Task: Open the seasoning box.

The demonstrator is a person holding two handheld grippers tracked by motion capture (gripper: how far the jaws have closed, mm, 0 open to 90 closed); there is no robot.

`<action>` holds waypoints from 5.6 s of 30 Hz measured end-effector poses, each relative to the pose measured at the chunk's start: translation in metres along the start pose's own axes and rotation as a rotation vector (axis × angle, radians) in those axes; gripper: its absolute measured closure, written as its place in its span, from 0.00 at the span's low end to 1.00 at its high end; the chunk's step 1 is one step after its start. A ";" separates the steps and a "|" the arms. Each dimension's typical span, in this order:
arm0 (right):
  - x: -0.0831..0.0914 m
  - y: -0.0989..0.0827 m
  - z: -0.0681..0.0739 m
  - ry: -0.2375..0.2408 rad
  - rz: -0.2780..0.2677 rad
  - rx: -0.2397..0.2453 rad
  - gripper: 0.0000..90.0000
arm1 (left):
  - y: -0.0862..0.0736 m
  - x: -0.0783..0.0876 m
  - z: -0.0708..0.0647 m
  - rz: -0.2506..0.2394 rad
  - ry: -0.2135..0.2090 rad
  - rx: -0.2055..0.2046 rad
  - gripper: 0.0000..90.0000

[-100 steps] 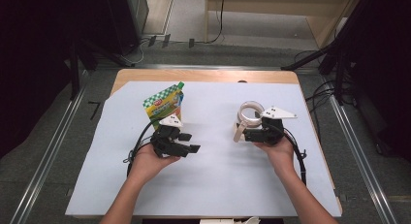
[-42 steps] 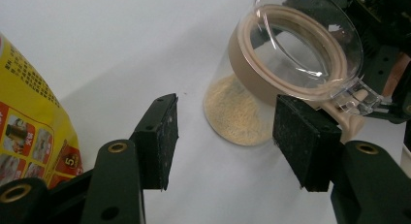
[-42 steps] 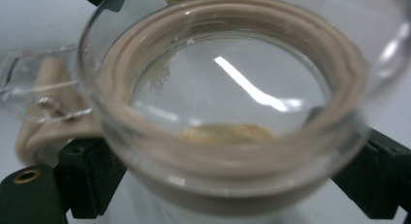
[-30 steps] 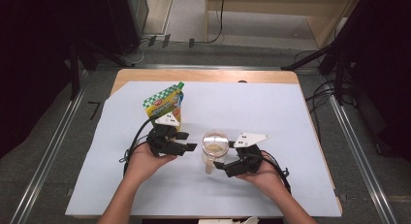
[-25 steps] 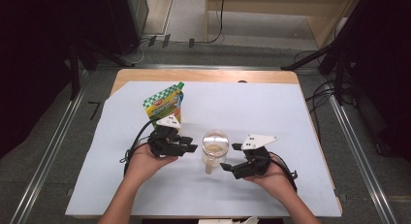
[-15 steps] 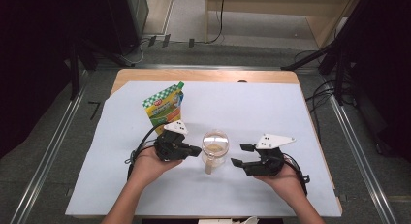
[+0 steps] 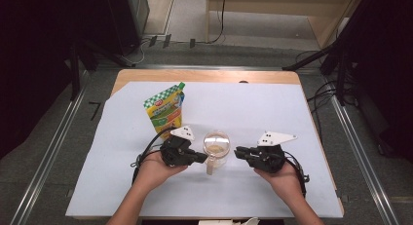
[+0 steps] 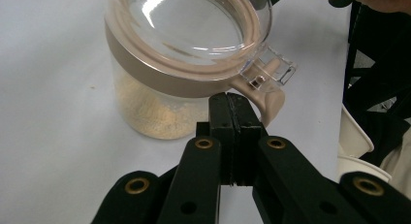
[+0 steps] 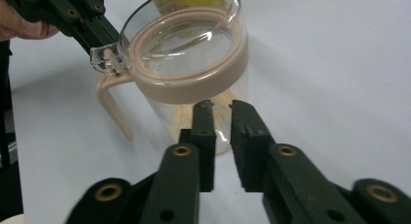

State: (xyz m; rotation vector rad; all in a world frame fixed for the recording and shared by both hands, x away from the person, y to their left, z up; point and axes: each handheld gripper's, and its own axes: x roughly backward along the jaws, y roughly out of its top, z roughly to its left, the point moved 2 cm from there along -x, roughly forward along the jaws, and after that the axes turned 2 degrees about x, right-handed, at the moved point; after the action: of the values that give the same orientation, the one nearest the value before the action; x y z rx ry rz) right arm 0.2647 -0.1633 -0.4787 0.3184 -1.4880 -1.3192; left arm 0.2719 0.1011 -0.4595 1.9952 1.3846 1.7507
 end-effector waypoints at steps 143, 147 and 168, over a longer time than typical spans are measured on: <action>0.006 -0.020 -0.043 -0.133 0.051 -0.114 1.00 | 0.014 -0.013 0.012 -0.070 0.028 0.032 0.56; 0.014 -0.015 -0.042 -0.119 0.046 -0.096 1.00 | 0.016 -0.014 0.014 -0.072 0.030 0.026 0.57; 0.011 -0.018 -0.068 -0.173 0.059 -0.207 1.00 | 0.047 -0.027 0.022 -0.038 -0.060 -0.004 0.34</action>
State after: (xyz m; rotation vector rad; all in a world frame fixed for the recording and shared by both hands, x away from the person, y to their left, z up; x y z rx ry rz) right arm 0.3081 -0.2155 -0.5000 0.0265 -1.4754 -1.4687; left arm 0.3175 0.0656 -0.4555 1.9888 1.3905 1.6622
